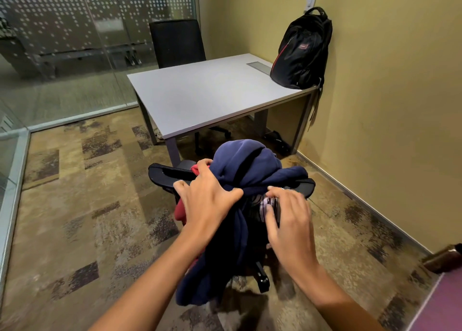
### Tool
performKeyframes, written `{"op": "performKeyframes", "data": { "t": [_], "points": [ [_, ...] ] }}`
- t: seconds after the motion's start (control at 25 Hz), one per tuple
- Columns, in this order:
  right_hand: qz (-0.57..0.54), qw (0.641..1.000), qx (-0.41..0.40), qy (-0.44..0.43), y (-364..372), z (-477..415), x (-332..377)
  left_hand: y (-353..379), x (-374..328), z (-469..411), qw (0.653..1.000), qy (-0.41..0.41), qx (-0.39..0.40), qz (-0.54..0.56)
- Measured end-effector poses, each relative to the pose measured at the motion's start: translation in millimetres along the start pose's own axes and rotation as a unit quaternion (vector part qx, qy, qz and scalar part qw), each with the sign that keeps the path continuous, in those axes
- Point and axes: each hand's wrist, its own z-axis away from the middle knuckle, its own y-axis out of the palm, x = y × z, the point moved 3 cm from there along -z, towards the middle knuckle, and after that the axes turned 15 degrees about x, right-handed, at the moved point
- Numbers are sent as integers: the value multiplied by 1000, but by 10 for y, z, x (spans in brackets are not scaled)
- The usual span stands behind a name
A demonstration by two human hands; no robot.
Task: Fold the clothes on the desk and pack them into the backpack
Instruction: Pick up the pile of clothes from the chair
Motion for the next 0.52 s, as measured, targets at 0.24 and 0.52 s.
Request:
{"op": "performKeyframes", "data": {
  "t": [0.24, 0.52],
  "points": [
    [182, 975, 82, 96, 200, 57, -447, -201, 111, 152, 998, 14, -55, 41],
    [105, 994, -10, -30, 72, -133, -427, -396, 19, 153, 993, 53, -54, 94]
  ]
}}
